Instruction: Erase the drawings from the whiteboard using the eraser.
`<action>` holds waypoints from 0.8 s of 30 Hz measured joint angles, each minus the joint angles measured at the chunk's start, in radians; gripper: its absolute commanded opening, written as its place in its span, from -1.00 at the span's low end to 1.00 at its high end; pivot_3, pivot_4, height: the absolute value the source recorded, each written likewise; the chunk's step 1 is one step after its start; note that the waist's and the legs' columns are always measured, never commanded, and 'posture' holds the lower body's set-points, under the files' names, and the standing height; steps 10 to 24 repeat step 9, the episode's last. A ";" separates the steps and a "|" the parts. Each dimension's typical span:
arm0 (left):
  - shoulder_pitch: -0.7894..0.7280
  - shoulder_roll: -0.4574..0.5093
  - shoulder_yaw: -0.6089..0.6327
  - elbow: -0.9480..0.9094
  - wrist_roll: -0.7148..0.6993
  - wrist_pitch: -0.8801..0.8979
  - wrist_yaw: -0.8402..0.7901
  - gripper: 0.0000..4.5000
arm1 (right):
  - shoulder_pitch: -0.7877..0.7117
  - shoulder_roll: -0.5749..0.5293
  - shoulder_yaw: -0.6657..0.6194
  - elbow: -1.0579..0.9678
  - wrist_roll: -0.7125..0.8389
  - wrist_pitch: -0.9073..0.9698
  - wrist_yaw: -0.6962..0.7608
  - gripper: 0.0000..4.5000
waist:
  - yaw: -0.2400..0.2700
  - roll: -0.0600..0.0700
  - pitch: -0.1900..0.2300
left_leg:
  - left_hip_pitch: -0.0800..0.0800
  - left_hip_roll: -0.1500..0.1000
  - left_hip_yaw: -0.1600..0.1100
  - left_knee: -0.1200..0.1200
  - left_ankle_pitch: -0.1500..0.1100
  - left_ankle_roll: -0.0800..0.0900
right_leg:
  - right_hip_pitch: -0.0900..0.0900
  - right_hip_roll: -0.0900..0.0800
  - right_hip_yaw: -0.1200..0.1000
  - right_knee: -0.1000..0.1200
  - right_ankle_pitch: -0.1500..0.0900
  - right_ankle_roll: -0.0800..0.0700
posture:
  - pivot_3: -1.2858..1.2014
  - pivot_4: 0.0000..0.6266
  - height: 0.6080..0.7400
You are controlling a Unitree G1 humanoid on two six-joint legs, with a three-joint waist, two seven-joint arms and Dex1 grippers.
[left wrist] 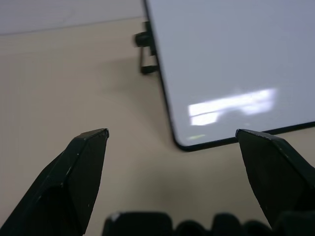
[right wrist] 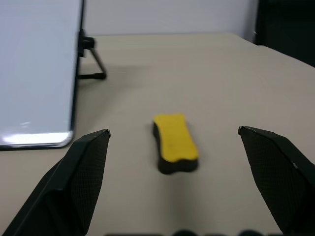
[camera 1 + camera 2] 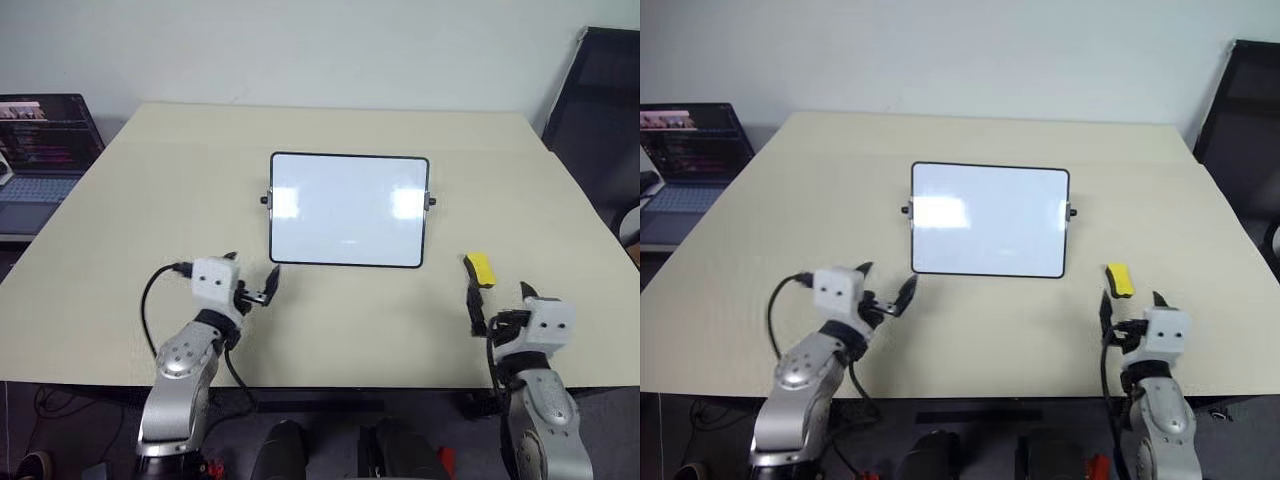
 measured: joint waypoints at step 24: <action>0.085 -0.025 -0.031 -0.027 0.018 0.000 0.059 1.00 | 0.038 -0.082 0.015 0.000 0.001 -0.039 0.065 0.99 | 0.002 0.000 0.000 | 0.000 0.000 0.000 -0.004 0.000 0.000 | 0.000 0.000 0.000 -0.002 0.000 0.001 | 0.03 -0.52 1.00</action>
